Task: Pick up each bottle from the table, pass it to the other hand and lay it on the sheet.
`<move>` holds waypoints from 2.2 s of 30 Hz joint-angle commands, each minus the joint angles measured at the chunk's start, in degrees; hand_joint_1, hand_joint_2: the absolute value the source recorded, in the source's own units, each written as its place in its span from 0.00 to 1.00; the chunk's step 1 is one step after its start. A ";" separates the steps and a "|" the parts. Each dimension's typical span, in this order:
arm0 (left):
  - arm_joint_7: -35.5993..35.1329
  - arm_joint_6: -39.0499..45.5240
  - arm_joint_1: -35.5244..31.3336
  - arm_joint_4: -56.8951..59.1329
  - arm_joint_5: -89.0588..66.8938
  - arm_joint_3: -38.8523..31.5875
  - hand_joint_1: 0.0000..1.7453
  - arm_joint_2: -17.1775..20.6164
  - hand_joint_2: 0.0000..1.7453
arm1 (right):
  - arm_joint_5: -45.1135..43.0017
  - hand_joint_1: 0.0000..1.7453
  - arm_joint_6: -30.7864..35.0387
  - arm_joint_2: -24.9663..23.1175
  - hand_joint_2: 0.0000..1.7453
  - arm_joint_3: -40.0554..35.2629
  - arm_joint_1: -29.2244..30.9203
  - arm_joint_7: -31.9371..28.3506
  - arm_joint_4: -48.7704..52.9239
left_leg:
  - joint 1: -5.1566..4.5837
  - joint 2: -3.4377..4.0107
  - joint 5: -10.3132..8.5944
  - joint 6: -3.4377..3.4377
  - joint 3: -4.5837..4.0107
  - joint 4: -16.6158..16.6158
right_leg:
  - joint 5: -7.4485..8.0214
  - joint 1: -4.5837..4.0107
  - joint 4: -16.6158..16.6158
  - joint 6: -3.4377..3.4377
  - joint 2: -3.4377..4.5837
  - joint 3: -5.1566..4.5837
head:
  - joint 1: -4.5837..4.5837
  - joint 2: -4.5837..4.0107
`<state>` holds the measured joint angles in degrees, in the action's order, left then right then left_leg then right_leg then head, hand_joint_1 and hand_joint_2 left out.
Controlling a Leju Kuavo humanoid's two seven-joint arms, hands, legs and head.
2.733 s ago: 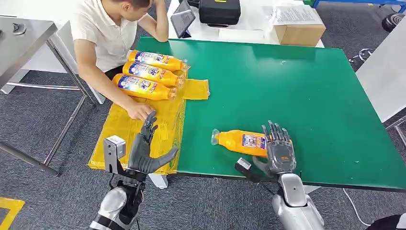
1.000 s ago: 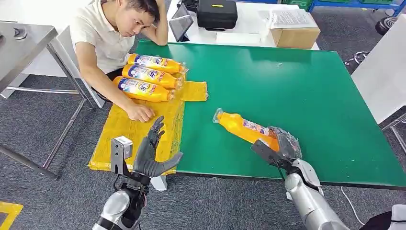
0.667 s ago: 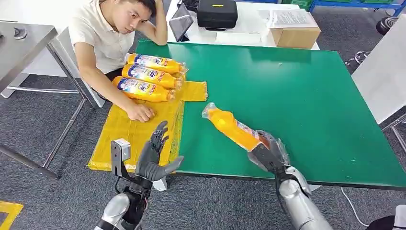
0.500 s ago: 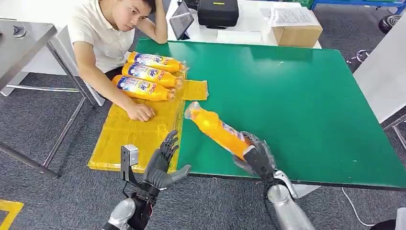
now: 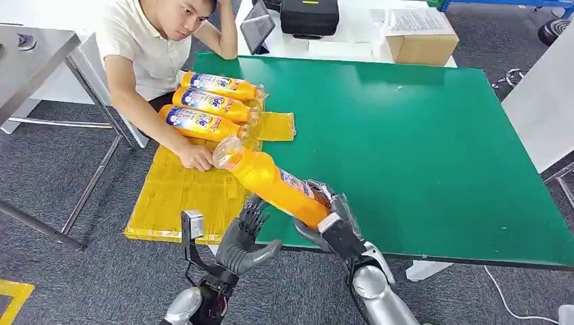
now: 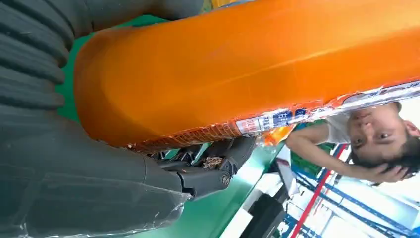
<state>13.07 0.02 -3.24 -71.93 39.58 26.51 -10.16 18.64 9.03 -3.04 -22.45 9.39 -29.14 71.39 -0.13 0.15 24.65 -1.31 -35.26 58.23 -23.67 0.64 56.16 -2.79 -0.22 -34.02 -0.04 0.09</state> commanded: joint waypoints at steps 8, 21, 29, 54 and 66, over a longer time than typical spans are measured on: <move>2.85 0.65 -1.61 -0.60 -0.48 2.30 0.00 0.12 1.00 | -1.08 0.81 -0.11 -1.09 1.00 -7.53 0.90 -0.07 -0.68 | 0.02 0.04 0.08 0.08 0.14 -0.01 | -0.06 -0.02 0.01 0.09 0.06 0.13 | 0.02 0.00; 8.64 4.61 0.70 -12.20 -1.79 -1.39 0.00 -1.72 1.00 | 1.45 0.87 2.08 -1.86 1.00 -14.48 -0.33 -0.37 -8.97 | 0.06 -0.05 0.06 0.07 0.18 -0.05 | -0.08 -0.05 -0.06 0.09 -0.03 0.17 | 0.04 0.00; 8.67 4.65 0.46 -12.56 0.79 -0.96 0.00 -2.06 1.00 | 1.96 0.85 2.70 -2.38 1.00 -16.66 0.27 -0.42 -10.65 | 0.06 -0.12 0.05 0.08 0.12 -0.04 | -0.09 -0.04 -0.05 0.10 -0.11 0.14 | 0.00 0.00; 5.87 4.07 -2.77 -5.34 3.27 -0.03 1.00 -0.47 1.00 | -2.82 0.00 2.24 -3.81 1.00 -16.09 0.21 -1.44 -7.63 | 0.03 -0.03 0.09 0.11 0.26 -0.08 | -0.12 -0.02 -0.03 0.13 0.01 0.23 | 0.00 0.00; 11.75 11.26 -6.04 -6.13 -8.01 -2.08 1.00 0.13 1.00 | -0.29 0.00 4.48 -2.33 1.00 -17.97 -3.21 -3.23 -0.46 | 0.04 -0.07 0.05 0.08 0.05 -0.02 | -0.08 -0.03 0.02 0.10 -0.05 0.05 | 0.02 0.00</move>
<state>20.00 4.79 -4.18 -80.59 41.63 24.89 -11.43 13.92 9.90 -6.62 -37.00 7.66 -31.04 65.57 -0.11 0.11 24.65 -1.31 -35.35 58.23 -23.68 0.63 56.16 -2.77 -0.26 -34.10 -0.02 0.09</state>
